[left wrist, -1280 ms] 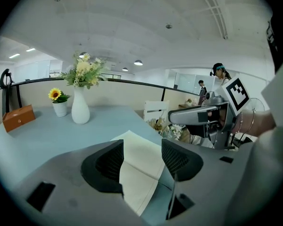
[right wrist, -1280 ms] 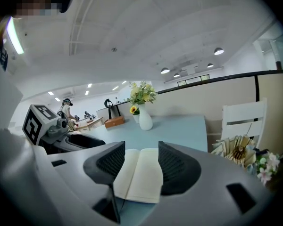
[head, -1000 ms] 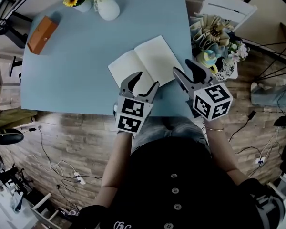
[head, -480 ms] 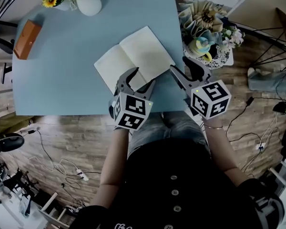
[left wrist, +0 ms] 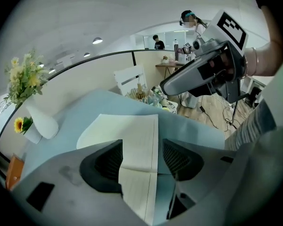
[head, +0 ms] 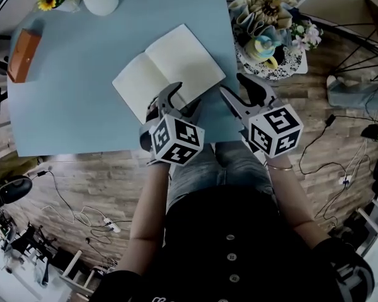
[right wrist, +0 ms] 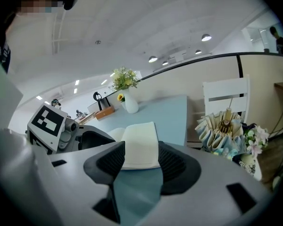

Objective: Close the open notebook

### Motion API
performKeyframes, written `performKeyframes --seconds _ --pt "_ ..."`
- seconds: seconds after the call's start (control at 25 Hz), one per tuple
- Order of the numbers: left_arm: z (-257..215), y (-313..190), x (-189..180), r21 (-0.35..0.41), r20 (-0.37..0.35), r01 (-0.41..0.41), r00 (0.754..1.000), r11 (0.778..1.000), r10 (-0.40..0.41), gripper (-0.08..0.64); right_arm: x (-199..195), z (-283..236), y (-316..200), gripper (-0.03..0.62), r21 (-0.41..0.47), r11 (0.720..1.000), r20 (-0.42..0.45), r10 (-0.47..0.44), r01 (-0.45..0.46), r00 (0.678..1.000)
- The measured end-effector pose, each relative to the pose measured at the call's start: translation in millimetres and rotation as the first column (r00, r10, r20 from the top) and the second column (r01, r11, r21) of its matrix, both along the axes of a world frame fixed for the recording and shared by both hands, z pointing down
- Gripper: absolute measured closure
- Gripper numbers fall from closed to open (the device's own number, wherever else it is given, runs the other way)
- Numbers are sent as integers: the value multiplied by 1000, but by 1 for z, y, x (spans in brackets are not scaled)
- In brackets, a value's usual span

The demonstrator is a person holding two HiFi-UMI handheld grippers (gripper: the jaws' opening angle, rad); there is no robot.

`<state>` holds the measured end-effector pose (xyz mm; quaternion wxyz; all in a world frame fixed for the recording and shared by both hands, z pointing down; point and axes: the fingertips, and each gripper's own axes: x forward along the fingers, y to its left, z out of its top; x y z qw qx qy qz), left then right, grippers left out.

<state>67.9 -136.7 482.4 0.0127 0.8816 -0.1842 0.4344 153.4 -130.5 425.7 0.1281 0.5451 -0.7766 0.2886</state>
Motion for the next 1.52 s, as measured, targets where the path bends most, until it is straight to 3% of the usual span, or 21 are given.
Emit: performKeyframes --seconds 0.68,1.28,1.52 --pt "36 -2 18 77 214 -144 969 987 125 299 12 27 7 383 -51 998 34 26 -24 999" --pt "34 -6 14 136 265 -158 957 978 118 293 15 36 3 383 -65 998 43 20 -17 999" --pt "38 2 17 114 250 -167 959 979 135 359 15 43 4 383 -78 997 40 15 -12 999"
